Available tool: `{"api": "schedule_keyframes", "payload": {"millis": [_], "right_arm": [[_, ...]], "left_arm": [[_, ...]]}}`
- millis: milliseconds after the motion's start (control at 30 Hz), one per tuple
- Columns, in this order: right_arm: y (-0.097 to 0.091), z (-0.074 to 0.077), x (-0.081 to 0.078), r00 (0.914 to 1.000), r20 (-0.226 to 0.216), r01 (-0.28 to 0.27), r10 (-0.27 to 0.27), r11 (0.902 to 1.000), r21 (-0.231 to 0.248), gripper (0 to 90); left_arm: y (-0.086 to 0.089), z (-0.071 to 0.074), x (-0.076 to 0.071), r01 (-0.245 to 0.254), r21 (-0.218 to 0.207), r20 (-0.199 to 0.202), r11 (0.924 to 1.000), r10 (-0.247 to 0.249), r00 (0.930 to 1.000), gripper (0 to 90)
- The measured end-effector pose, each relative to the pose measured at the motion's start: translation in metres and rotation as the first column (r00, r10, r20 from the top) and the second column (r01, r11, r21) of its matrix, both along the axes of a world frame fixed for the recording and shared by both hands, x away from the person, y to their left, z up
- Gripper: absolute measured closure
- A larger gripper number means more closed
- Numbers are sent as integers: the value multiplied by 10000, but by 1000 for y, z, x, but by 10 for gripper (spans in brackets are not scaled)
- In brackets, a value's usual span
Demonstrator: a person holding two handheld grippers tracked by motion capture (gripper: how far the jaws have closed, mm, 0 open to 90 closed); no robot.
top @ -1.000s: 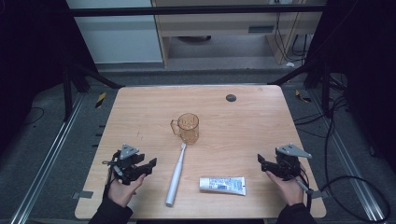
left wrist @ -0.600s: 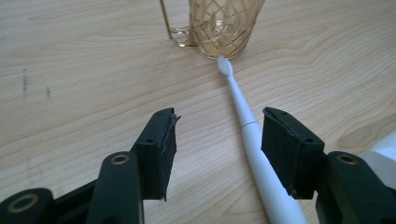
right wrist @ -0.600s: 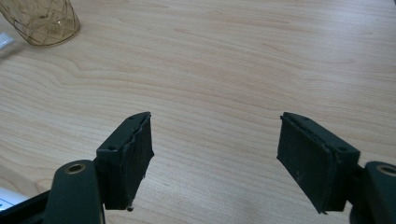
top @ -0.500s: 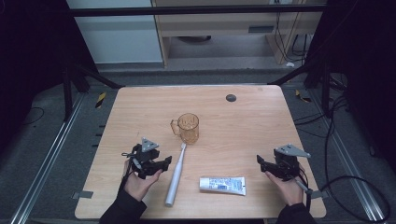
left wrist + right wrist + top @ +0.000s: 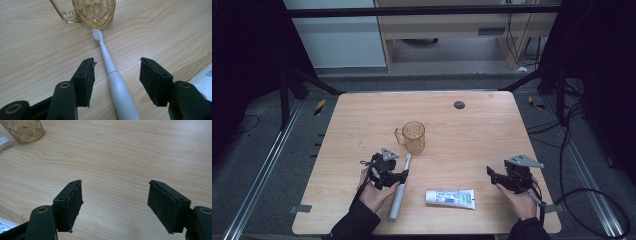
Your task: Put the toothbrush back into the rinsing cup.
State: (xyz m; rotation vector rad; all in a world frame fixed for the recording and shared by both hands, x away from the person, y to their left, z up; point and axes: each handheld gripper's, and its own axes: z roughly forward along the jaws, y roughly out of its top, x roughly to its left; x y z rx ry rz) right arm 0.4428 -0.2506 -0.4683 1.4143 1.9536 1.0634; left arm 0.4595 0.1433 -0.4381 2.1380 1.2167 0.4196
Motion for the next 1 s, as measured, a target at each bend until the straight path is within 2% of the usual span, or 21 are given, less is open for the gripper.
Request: {"api": "schedule_keyframes", "payload": {"millis": [233, 333, 533, 767, 1000], "right_arm": [[1, 0, 0, 10000, -42, -36, 36, 10000, -31, 282], [1, 0, 1, 10000, -86, -38, 38, 10000, -12, 285], [1, 0, 1, 9999, -115, -81, 80, 9999, -98, 290], [2, -1, 2, 9998, -196, -105, 103, 9999, -126, 299], [2, -1, 2, 9994, -317, -173, 170, 9998, -70, 307]], "left_arm": [[-4, -7, 3, -40, 211, -417, 9998, 49, 9991, 469], [-4, -10, 5, -129, 302, -755, 9995, 151, 9970, 475], [-5, -13, 8, -280, 250, -1132, 9993, 306, 9931, 485], [-7, -17, 11, -163, 459, -1463, 9988, 229, 9890, 513], [-8, -20, 13, -179, 462, -1740, 9988, 257, 9844, 538]]}}
